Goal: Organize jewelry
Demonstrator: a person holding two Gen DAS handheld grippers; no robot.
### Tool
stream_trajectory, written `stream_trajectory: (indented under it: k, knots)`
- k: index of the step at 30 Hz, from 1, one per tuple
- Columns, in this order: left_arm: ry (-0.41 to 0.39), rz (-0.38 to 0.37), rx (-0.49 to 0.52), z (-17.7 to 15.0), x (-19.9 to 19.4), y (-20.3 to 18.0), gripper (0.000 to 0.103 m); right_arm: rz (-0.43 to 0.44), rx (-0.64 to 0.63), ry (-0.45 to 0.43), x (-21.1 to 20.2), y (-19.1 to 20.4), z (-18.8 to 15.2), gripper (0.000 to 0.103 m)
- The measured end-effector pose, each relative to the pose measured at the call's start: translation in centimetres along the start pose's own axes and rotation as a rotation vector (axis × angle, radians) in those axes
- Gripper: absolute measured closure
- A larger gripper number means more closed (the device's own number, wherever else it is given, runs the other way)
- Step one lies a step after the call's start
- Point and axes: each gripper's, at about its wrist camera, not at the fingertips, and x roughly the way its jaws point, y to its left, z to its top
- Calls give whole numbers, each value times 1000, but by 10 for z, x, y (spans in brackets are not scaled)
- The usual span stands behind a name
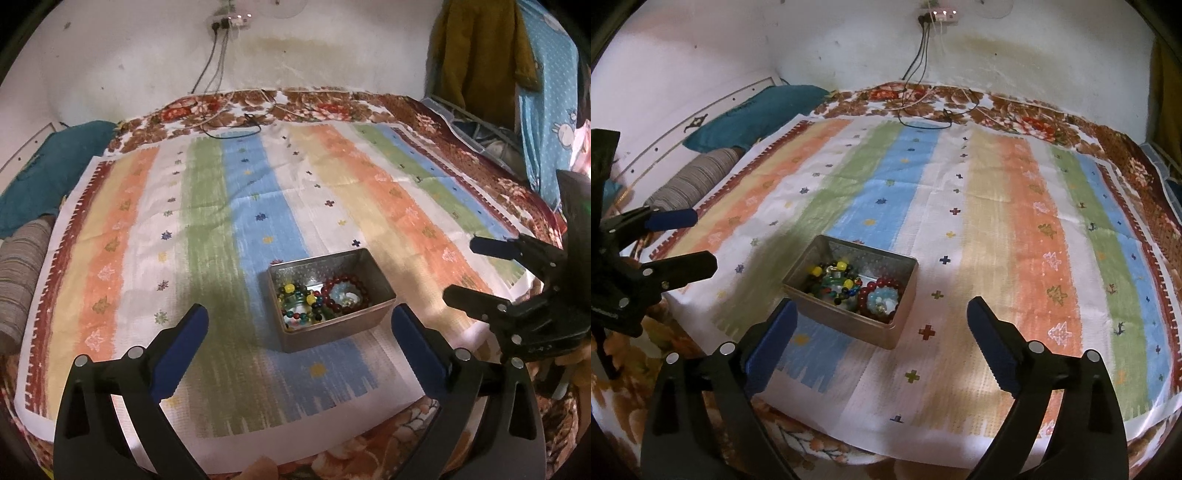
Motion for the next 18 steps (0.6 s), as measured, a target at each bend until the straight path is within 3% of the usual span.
stream_trajectory:
  k: [18]
  knots:
    - [-4, 56, 10, 0, 1, -2, 6, 2, 4, -17, -8, 3, -2, 7]
